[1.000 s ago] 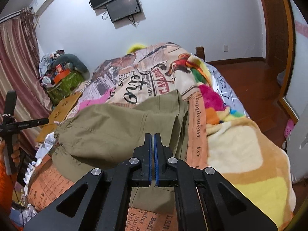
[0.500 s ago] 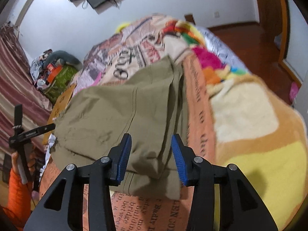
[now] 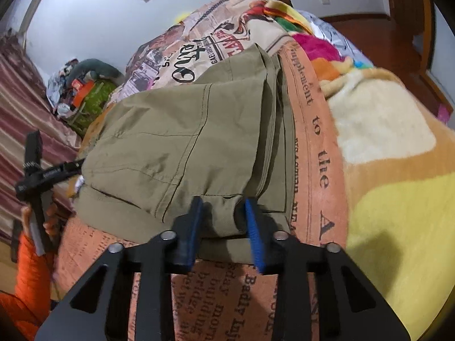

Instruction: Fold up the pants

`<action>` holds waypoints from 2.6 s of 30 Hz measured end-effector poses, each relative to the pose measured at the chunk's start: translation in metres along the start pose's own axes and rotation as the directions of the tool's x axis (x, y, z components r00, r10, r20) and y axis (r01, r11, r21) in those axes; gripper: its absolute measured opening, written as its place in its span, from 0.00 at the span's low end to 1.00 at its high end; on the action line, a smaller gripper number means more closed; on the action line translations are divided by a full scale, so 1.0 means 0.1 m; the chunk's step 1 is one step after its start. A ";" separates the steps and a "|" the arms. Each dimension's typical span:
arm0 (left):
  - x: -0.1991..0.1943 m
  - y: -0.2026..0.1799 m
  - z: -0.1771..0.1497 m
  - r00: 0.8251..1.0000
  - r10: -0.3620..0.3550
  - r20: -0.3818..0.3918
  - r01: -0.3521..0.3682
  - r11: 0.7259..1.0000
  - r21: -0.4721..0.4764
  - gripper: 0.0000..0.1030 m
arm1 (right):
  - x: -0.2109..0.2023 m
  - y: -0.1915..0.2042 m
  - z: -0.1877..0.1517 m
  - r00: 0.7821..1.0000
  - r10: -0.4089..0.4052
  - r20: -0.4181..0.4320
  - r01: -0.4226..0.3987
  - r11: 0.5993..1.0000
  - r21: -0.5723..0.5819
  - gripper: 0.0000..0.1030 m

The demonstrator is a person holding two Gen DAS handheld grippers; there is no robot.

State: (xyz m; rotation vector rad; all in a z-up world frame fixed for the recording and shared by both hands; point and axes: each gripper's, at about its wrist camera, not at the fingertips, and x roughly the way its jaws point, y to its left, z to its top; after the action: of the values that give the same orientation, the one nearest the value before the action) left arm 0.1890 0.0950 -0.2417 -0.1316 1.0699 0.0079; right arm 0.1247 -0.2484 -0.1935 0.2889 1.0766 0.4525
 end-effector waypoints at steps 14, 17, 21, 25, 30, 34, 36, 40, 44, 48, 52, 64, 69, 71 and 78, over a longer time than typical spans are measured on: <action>-0.70 -0.19 0.05 0.996 -0.044 0.083 0.040 0.998 0.049 0.11 | -0.61 0.12 0.32 0.974 -0.045 0.224 0.072 0.991 -0.113 0.08; -0.80 -0.28 -0.05 0.995 -0.059 0.082 0.053 0.996 0.066 0.10 | -0.65 0.10 0.29 0.974 -0.054 0.222 0.080 0.991 -0.111 0.08; -0.77 -0.33 -0.22 0.998 -0.039 0.051 0.035 0.997 0.071 0.09 | -0.58 -0.02 0.21 0.980 -0.066 0.186 0.083 0.993 -0.086 0.08; -0.61 -0.28 -0.41 1.000 0.021 0.017 -0.023 0.997 0.070 0.09 | -0.46 -0.13 0.11 0.989 -0.079 0.127 0.086 0.995 -0.053 0.08; -0.43 -0.14 -0.55 0.998 0.053 -0.016 -0.052 0.998 0.044 0.09 | -0.24 -0.18 -0.04 0.992 -0.116 0.050 0.119 0.991 -0.060 0.08; -0.36 -0.08 -0.59 0.997 0.074 -0.018 -0.073 0.997 0.036 0.09 | -0.12 -0.18 -0.12 0.991 -0.135 0.019 0.136 0.988 -0.078 0.09; -0.37 -0.06 -0.60 0.996 0.089 -0.009 -0.089 0.995 0.036 0.09 | -0.10 -0.15 -0.14 0.987 -0.158 0.019 0.159 0.982 -0.102 0.10; -0.39 0.01 -0.58 0.994 0.110 -0.007 -0.110 0.994 0.019 0.18 | -0.14 -0.14 -0.10 0.981 -0.196 -0.004 0.194 0.974 -0.113 0.18; -0.49 0.15 -0.47 0.992 0.122 0.026 -0.121 0.992 -0.034 0.41 | -0.29 -0.20 0.02 0.981 -0.195 0.001 0.194 0.979 -0.054 0.35; -0.61 0.19 -0.29 0.986 0.137 0.090 -0.133 0.990 -0.050 0.59 | -0.48 -0.14 0.20 0.975 -0.206 0.079 0.212 0.974 -0.076 0.40; -0.67 0.18 -0.04 0.981 0.142 0.135 -0.137 0.989 -0.045 0.72 | -0.55 0.00 0.41 0.972 -0.191 0.134 0.208 0.970 -0.126 0.40; -0.25 0.09 0.55 0.984 0.132 0.119 -0.132 0.991 -0.006 0.84 | -0.24 0.16 1.10 0.964 -0.149 0.221 0.191 0.965 -0.180 0.40; 0.01 0.14 0.66 0.991 0.110 0.072 -0.108 0.994 -0.027 0.84 | 0.02 0.10 1.33 0.968 -0.154 0.196 0.193 0.961 -0.197 0.40; 0.11 0.15 0.69 0.992 0.112 0.054 -0.111 0.993 -0.027 0.84 | 0.16 0.06 1.44 0.970 -0.157 0.184 0.193 0.961 -0.197 0.40; 0.44 0.22 0.73 0.996 0.084 -0.021 -0.085 0.995 -0.044 0.84 | 0.60 -0.08 1.71 0.975 -0.178 0.136 0.202 0.960 -0.195 0.40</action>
State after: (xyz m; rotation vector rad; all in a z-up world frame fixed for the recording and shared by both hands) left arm 0.2727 0.1226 -0.2484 -0.1273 1.0942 0.1072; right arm 0.3028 -0.2277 -0.1673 0.0254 0.9239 0.3665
